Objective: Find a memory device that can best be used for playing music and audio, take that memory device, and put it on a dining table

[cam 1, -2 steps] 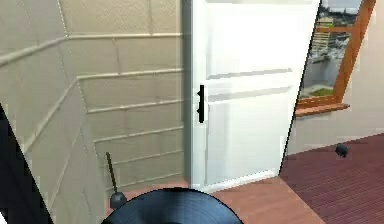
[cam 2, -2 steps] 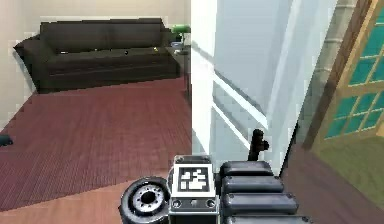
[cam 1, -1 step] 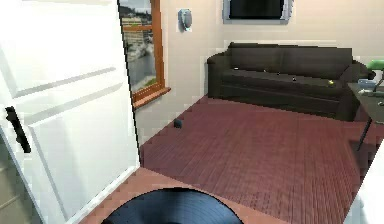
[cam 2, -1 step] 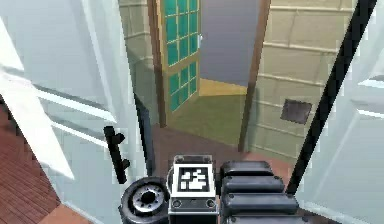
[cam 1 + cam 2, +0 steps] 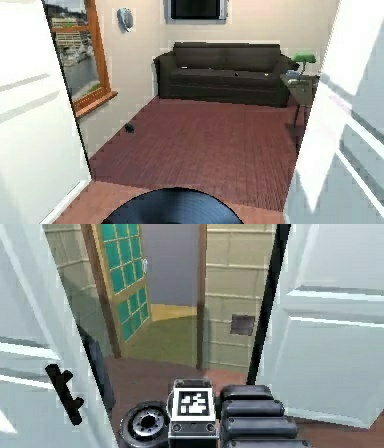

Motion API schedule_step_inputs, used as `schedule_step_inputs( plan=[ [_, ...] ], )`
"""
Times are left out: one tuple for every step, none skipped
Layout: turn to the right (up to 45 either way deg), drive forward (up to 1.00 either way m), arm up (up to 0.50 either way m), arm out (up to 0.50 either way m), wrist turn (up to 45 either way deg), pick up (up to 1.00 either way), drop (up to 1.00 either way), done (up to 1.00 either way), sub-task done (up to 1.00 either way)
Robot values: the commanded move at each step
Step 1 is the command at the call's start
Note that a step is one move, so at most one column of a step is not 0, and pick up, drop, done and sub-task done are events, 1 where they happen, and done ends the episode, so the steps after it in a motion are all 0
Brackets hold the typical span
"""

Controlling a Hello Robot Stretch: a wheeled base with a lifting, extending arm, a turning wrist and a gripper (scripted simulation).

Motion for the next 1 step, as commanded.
schedule_step_inputs(
  plan=[
    [0.0,0.35,0.00,0.00,0.0,0.00,0.00,0.00,0.00]
  ],
)
